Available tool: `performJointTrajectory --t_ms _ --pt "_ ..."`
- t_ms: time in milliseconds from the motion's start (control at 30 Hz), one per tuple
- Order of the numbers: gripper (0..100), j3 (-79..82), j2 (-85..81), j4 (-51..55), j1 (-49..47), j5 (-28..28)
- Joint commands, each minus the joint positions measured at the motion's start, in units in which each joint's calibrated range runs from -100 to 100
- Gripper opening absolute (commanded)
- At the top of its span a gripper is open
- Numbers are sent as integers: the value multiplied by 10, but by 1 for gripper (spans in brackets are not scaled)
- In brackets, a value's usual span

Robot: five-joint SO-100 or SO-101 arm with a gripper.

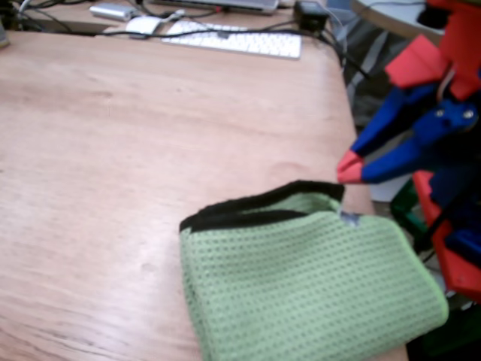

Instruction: Clean the table

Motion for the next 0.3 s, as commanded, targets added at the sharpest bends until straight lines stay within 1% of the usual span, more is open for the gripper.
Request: performJointTrajectory --t_ms 0,267 --pt "1 -3 2 -7 2 -1" --pt "1 -3 2 -7 2 -1"
